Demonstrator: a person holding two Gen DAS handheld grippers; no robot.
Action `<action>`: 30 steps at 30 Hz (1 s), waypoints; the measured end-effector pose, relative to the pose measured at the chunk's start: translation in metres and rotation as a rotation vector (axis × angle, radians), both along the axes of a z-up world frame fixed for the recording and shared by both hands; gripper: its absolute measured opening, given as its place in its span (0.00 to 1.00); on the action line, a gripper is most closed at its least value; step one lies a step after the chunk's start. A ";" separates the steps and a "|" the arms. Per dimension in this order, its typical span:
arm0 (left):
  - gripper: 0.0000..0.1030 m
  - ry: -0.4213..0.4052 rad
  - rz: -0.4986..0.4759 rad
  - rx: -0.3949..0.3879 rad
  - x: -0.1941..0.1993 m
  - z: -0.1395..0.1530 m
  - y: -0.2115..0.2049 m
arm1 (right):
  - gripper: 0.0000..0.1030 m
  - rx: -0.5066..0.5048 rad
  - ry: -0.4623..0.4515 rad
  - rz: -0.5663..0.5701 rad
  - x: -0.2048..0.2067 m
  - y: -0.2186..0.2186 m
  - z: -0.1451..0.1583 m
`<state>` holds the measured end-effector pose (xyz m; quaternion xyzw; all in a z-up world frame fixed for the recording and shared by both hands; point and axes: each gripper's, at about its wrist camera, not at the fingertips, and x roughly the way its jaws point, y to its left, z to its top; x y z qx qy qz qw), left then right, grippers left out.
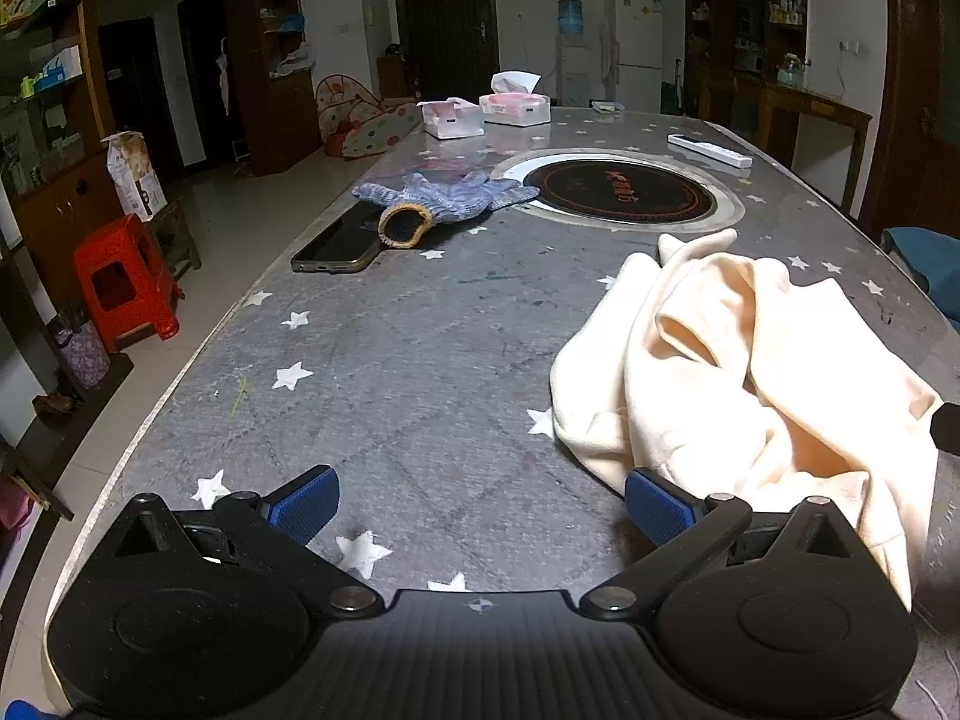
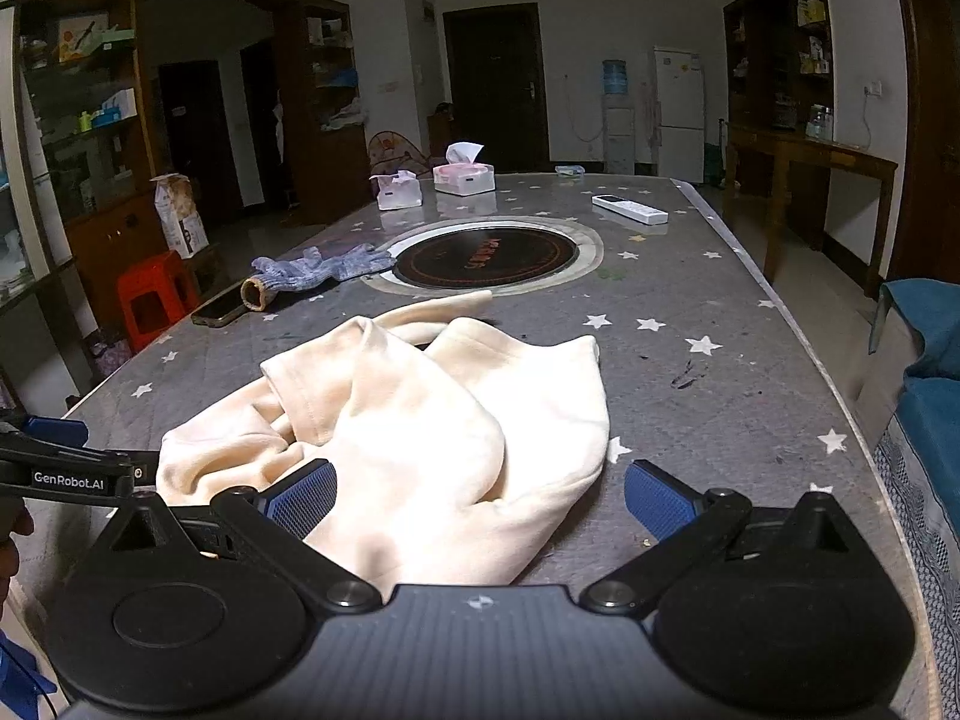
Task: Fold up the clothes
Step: 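Move both grippers over the crumpled cream shirt, fingers open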
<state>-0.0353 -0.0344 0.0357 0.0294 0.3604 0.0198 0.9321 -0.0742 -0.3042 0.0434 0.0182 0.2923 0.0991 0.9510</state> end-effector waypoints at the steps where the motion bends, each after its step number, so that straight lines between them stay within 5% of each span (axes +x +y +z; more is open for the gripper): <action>1: 1.00 0.000 -0.001 0.000 0.000 0.000 -0.001 | 1.00 0.000 0.000 0.001 -0.001 0.000 0.000; 30: 1.00 0.009 -0.024 0.009 -0.005 0.005 -0.012 | 1.00 -0.014 0.006 0.064 -0.005 0.017 0.000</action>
